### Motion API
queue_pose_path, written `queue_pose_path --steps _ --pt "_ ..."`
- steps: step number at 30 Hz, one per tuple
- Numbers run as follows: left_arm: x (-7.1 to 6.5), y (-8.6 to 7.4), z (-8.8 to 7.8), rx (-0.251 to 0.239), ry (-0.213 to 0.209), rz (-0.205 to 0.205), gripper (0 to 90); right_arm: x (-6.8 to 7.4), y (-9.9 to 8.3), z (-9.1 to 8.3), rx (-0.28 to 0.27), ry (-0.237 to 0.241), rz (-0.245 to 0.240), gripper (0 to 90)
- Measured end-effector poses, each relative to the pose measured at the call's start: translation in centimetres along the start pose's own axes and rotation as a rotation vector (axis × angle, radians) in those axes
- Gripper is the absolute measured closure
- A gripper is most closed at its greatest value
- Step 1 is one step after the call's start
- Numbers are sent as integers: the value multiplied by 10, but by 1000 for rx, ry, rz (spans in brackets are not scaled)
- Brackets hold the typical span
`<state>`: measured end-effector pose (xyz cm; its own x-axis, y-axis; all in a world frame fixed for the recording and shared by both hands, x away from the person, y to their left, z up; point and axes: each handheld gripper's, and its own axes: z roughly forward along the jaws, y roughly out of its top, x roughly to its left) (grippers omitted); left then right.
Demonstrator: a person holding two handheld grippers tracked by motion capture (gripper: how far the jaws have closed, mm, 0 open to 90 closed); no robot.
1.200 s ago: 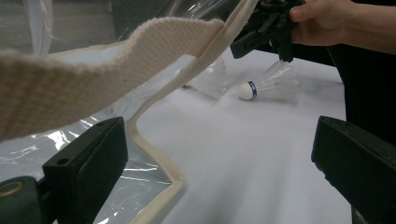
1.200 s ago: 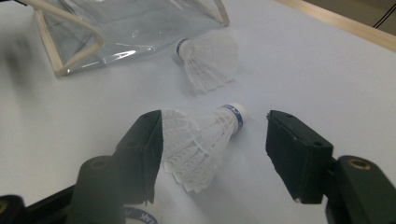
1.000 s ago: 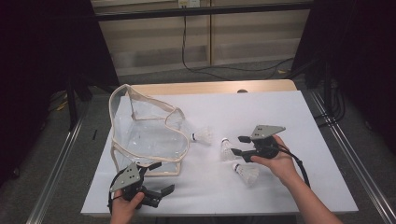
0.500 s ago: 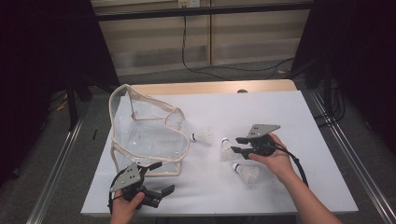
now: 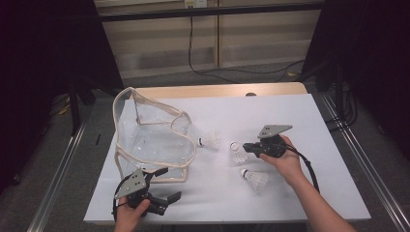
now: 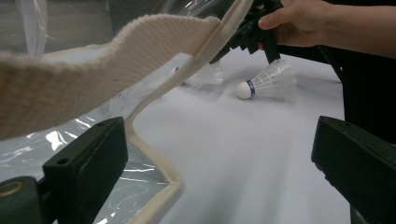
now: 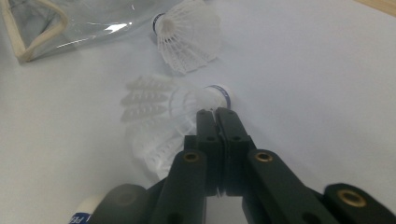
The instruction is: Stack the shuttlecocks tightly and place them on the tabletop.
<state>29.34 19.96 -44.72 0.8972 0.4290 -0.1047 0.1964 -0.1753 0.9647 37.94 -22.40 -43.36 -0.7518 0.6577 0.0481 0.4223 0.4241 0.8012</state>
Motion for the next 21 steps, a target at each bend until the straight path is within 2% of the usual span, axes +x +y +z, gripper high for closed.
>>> queue_pose_path --steps 3,10,13,21 --pt "-1 0 0 2 -2 0 40 -3 0 -1 -3 -8 -1 900" --pt "-1 0 1 7 -5 5 40 -3 2 -3 -29 25 13 900" --pt "-1 0 2 9 -3 5 40 -2 2 -2 -40 66 19 900" --pt "-1 0 3 12 -7 4 40 2 8 4 -27 144 -15 900"
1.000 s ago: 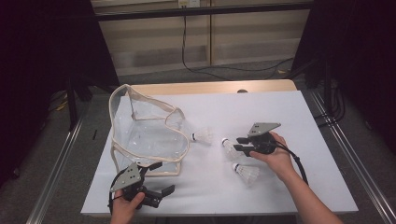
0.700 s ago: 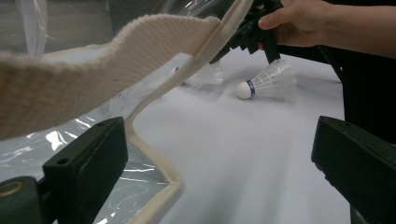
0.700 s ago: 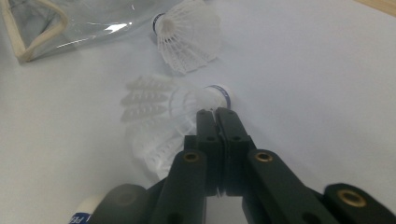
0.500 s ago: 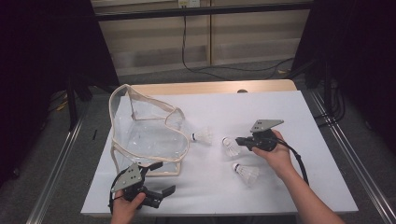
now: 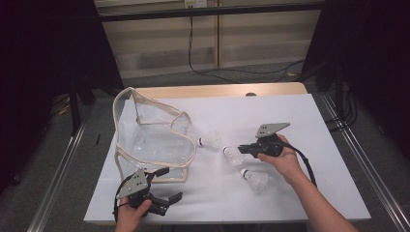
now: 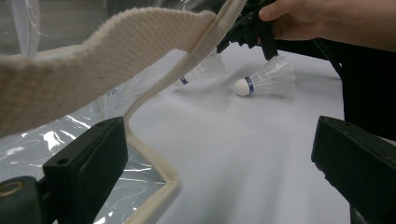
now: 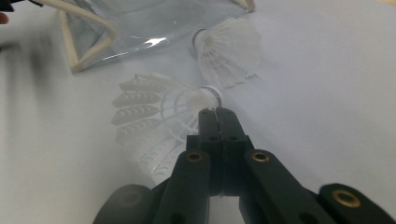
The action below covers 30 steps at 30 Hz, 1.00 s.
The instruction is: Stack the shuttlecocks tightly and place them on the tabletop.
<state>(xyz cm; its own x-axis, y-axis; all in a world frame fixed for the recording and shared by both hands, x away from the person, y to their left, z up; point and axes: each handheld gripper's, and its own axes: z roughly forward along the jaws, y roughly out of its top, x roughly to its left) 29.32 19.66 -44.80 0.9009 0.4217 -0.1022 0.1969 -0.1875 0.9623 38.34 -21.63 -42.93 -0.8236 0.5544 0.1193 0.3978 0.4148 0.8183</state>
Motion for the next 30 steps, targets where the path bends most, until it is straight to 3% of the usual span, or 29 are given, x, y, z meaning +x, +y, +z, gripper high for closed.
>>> queue_pose_path --steps 6,13,19,21,30 --pt "0 0 0 3 1 1 40 0 3 8 36 52 -14 900" --pt "1 0 0 -1 1 -5 40 -14 -3 8 63 -23 32 869" --pt "1 0 0 6 2 1 40 -22 -5 6 56 -81 59 787" --pt "1 -1 0 7 2 2 40 -24 -6 6 62 -95 64 742" --pt "1 0 0 1 3 -2 40 -26 -7 5 60 -126 74 735"
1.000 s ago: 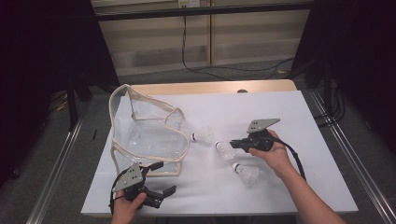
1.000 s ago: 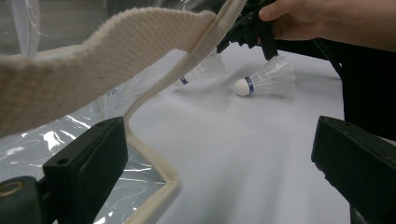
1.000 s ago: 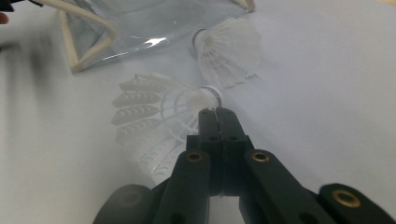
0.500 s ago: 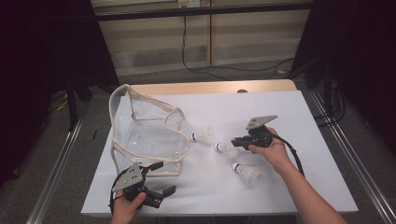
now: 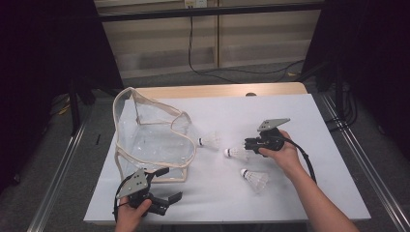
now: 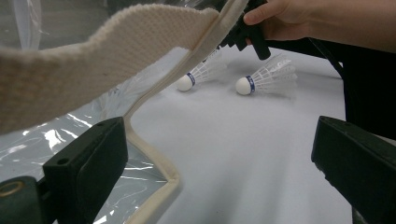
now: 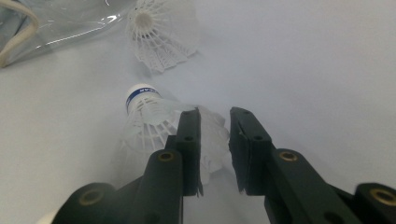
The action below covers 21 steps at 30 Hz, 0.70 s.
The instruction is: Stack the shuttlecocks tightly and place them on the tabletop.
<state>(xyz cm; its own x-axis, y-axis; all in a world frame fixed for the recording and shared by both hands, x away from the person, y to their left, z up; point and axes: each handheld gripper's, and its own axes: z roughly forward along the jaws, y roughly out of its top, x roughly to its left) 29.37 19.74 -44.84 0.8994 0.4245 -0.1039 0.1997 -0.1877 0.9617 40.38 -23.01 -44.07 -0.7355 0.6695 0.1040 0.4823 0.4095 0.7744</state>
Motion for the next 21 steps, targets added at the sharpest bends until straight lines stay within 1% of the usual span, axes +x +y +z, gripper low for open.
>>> queue_pose_path --steps 2,7,16,21 --pt "0 0 0 0 1 2 40 -1 0 -1 1 -2 6 730" --pt "0 0 -1 1 1 4 40 0 0 -4 1 -5 0 713" --pt "0 0 0 -2 3 2 40 1 2 -13 -20 -13 8 682" --pt "0 0 0 0 2 4 40 2 2 -15 -22 -12 9 669"
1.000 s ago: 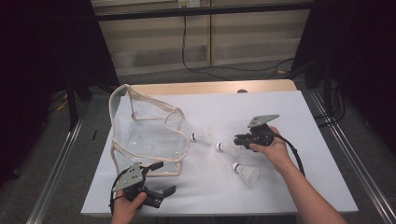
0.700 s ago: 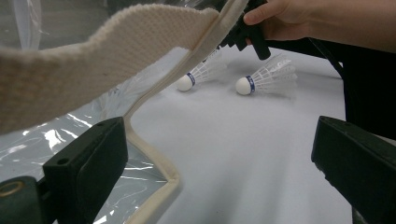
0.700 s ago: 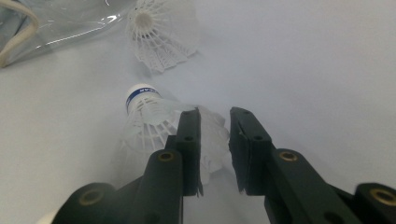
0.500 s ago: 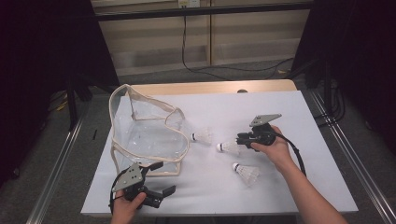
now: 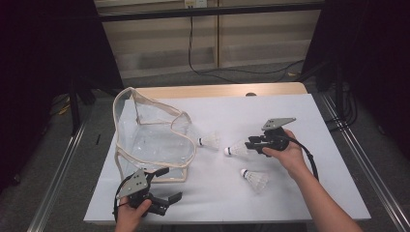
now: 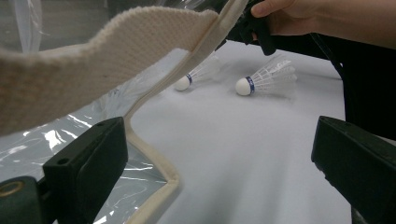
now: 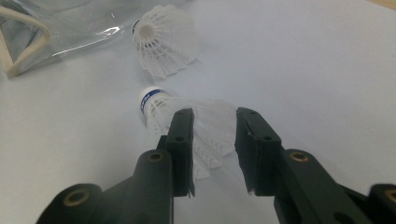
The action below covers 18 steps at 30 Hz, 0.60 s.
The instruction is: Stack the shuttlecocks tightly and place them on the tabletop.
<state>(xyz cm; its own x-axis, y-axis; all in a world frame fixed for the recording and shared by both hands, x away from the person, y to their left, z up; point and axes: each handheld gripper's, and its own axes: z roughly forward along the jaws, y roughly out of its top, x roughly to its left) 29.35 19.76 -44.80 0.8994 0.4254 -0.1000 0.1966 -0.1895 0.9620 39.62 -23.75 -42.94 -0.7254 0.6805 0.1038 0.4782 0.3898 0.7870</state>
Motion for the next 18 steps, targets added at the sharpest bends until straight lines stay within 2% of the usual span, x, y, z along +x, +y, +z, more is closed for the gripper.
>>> queue_pose_path --steps 3,10,12,18 --pt "0 0 0 -2 -2 0 39 1 0 -1 -7 2 10 644" --pt "0 0 0 -3 -1 0 40 2 0 -6 -17 1 55 518" --pt "0 0 0 -3 -2 1 40 2 0 -8 -23 -6 80 481" --pt "-1 0 0 -2 1 2 40 -1 -2 -11 -9 -12 108 448"
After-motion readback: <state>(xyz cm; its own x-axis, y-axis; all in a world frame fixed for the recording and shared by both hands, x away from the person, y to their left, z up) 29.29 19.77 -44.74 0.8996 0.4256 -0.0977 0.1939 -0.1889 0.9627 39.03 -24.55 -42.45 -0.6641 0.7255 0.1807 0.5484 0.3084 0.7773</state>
